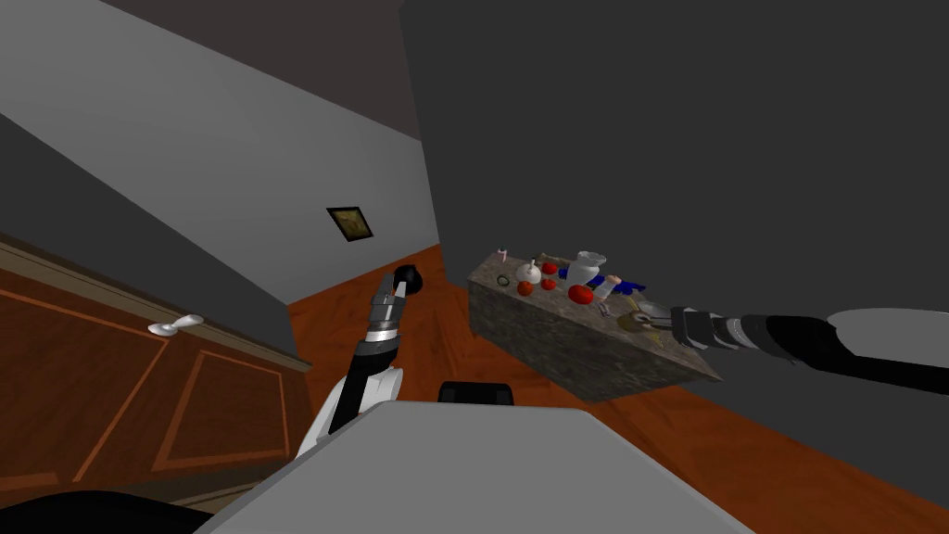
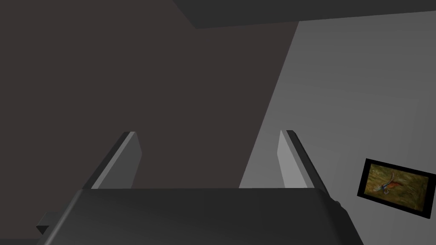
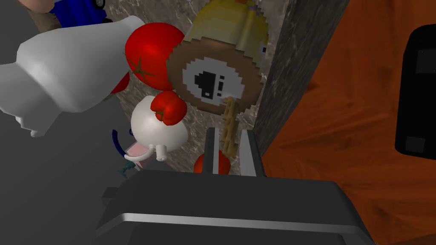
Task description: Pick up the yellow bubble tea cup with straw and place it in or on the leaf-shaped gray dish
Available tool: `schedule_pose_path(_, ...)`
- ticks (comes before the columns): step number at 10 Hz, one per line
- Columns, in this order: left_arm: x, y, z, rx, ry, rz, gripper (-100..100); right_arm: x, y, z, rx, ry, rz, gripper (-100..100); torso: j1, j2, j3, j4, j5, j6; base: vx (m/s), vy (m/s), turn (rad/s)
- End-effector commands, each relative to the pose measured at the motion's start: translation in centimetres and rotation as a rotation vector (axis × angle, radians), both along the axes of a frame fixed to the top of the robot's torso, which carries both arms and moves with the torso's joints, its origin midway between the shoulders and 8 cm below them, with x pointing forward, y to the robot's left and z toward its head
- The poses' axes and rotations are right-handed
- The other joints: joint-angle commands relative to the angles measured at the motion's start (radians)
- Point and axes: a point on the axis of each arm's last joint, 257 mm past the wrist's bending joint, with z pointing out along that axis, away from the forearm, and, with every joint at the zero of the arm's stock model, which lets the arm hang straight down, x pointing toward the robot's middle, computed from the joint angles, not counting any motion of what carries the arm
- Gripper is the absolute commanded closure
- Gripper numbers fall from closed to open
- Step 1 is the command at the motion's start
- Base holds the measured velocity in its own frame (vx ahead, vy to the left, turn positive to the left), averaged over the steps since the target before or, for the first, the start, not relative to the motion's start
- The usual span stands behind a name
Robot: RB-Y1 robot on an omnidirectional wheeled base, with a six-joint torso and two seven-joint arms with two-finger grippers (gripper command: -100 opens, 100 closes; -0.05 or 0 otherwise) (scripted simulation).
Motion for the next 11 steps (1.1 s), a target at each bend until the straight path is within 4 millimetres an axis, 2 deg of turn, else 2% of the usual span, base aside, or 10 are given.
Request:
schedule_pose_path(1, 0.0, 0.0, 0.0, 0.0, 0.0, 0.0, 0, -0.4, -0.5, 0.7, -0.023, 0.033, 0.01, 100, 0.0, 0.0, 0.0, 0.0, 0.0, 0.0, -0.141, -0.128, -0.034)
schedule_pose_path(5, 0.0, 0.0, 0.0, 0.0, 0.0, 0.0, 0, -1.3, -1.4, 1.3, -0.064, 0.093, 0.018, 100, -0.005, -0.002, -0.001, 0.0, -0.001, -0.001, -0.092, -0.15, 0.011)
schedule_pose_path(6, 0.0, 0.0, 0.0, 0.0, 0.0, 0.0, 0, -2.3, -2.4, 1.4, -0.102, 0.143, 0.017, 100, -0.001, -0.004, -0.002, -0.001, -0.001, -0.001, -0.016, -0.16, 0.109)
schedule_pose_path(7, 0.0, 0.0, 0.0, 0.0, 0.0, 0.0, 0, -2.3, -2.4, 1.4, -0.102, 0.143, 0.017, 100, -0.004, -0.007, -0.004, -0.001, 0.0, -0.002, 0.006, -0.186, 0.07)
schedule_pose_path(9, 0.0, 0.0, 0.0, 0.0, 0.0, 0.0, 0, -4.0, -4.0, 1.2, -0.16, 0.213, 0.008, 100, -0.007, -0.012, -0.007, -0.002, 0.0, -0.003, 0.052, -0.246, 0.165)
schedule_pose_path(11, 0.0, 0.0, 0.0, 0.0, 0.0, 0.0, 0, -4.4, -4.5, 1.2, -0.176, 0.23, 0.004, 100, -0.011, -0.019, -0.011, -0.004, -0.002, -0.005, 0.085, -0.217, 0.136)
